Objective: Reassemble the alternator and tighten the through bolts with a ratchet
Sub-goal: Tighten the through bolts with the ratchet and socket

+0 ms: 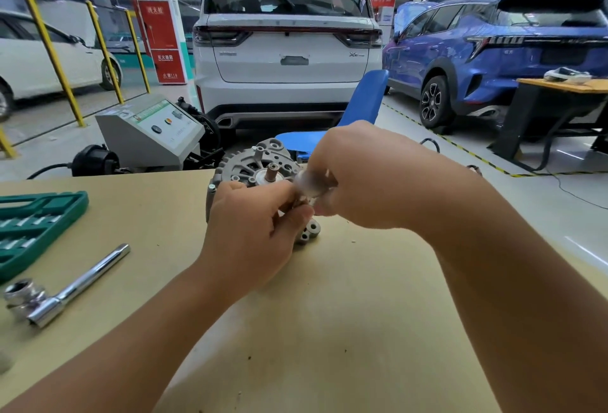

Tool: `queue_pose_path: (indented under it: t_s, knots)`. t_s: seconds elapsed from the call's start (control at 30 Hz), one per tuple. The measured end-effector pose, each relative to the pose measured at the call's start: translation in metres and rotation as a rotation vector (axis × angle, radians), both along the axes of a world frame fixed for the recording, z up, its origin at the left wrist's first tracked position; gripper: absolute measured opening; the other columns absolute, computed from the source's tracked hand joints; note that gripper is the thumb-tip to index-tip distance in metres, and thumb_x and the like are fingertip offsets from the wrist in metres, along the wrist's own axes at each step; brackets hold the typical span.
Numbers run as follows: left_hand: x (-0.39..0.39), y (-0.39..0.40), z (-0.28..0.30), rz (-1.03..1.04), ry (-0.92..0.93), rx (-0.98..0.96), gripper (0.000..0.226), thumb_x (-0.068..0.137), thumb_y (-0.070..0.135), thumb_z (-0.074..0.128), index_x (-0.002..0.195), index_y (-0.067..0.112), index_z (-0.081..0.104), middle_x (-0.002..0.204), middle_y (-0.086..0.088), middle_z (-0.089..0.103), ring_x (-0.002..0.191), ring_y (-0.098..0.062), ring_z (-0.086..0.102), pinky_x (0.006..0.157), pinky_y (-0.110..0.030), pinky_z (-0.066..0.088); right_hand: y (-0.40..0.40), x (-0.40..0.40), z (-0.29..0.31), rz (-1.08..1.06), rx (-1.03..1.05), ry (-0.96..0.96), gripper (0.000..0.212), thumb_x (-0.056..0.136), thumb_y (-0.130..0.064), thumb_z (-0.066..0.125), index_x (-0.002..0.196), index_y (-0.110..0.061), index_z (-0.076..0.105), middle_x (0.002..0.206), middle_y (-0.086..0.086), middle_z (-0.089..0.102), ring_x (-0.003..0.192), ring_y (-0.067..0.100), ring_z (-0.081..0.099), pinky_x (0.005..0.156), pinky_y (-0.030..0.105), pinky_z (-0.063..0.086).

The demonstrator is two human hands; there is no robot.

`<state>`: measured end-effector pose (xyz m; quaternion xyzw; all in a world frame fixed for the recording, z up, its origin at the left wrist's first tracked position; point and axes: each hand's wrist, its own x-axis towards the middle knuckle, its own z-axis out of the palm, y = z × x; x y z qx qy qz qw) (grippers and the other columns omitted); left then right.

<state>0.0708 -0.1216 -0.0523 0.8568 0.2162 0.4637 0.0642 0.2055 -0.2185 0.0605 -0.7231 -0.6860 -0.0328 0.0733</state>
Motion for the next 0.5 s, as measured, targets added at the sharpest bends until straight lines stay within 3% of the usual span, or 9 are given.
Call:
queue_pose_path:
  t_s: [0.07, 0.13, 0.2, 0.27, 0.37, 0.47, 0.5]
  knots:
    - [0.0025, -0.0029, 0.0012, 0.001, -0.051, 0.01, 0.016, 0.087, 0.028, 0.073, 0.073, 0.027, 0.065, 0.054, 0.014, 0.046, 0.05, -0.016, 0.043, 0.068, -0.048, 0.046, -0.0026, -0.0011, 0.0012, 0.014, -0.097, 0.089, 0.03, 0.092, -0.042, 0.072, 0.081, -0.017, 0.059, 0.071, 0.0, 0.07, 0.056, 0.016, 0.064, 0.053, 0.029, 0.051]
    - [0.003, -0.0007, 0.0024, -0.032, -0.079, 0.015, 0.028, 0.086, 0.03, 0.076, 0.068, 0.029, 0.056, 0.052, 0.012, 0.045, 0.049, -0.014, 0.042, 0.062, -0.042, 0.042, -0.0028, -0.0023, 0.0018, 0.047, -0.128, 0.084, 0.027, 0.092, -0.041, 0.071, 0.085, -0.015, 0.063, 0.074, -0.003, 0.07, 0.056, 0.016, 0.064, 0.052, 0.028, 0.05]
    - [-0.0001, 0.0035, 0.004, -0.101, -0.064, -0.001, 0.032, 0.094, 0.042, 0.069, 0.072, 0.018, 0.066, 0.053, 0.011, 0.049, 0.049, -0.012, 0.043, 0.059, -0.038, 0.038, 0.001, -0.0025, -0.0001, 0.04, -0.068, -0.027, 0.017, 0.094, -0.032, 0.07, 0.091, -0.015, 0.066, 0.081, -0.001, 0.064, 0.059, 0.018, 0.053, 0.048, 0.027, 0.039]
    - [-0.004, 0.0067, 0.0043, -0.131, -0.016, -0.031, 0.029, 0.099, 0.043, 0.062, 0.083, 0.02, 0.07, 0.055, 0.014, 0.049, 0.05, -0.008, 0.044, 0.066, -0.038, 0.039, 0.0034, -0.0018, -0.0016, -0.005, -0.036, -0.036, 0.02, 0.095, -0.033, 0.07, 0.087, -0.017, 0.062, 0.082, 0.002, 0.062, 0.063, 0.02, 0.052, 0.051, 0.029, 0.038]
    - [-0.0049, 0.0052, 0.0027, -0.095, -0.01, -0.053, 0.02, 0.091, 0.036, 0.071, 0.085, 0.017, 0.07, 0.058, 0.015, 0.054, 0.053, -0.008, 0.049, 0.074, -0.046, 0.047, 0.0008, -0.0049, 0.0024, -0.037, -0.112, 0.019, 0.029, 0.092, -0.043, 0.073, 0.086, -0.016, 0.064, 0.079, 0.003, 0.068, 0.069, 0.021, 0.062, 0.055, 0.029, 0.043]
    - [-0.001, 0.0016, 0.0012, -0.054, -0.064, -0.084, 0.03, 0.083, 0.037, 0.076, 0.078, 0.011, 0.065, 0.062, 0.008, 0.061, 0.055, -0.023, 0.056, 0.072, -0.053, 0.051, 0.0007, -0.0051, 0.0015, 0.007, -0.009, -0.073, 0.004, 0.089, -0.022, 0.074, 0.09, -0.02, 0.071, 0.085, 0.004, 0.07, 0.079, 0.027, 0.066, 0.058, 0.029, 0.048]
    - [-0.0002, 0.001, 0.0013, -0.041, -0.063, -0.079, 0.029, 0.083, 0.037, 0.076, 0.076, 0.013, 0.062, 0.061, 0.009, 0.059, 0.055, -0.022, 0.054, 0.073, -0.052, 0.05, 0.0012, -0.0051, -0.0005, 0.012, 0.042, -0.084, 0.006, 0.087, -0.016, 0.073, 0.087, -0.022, 0.071, 0.083, 0.003, 0.068, 0.08, 0.028, 0.067, 0.06, 0.032, 0.051]
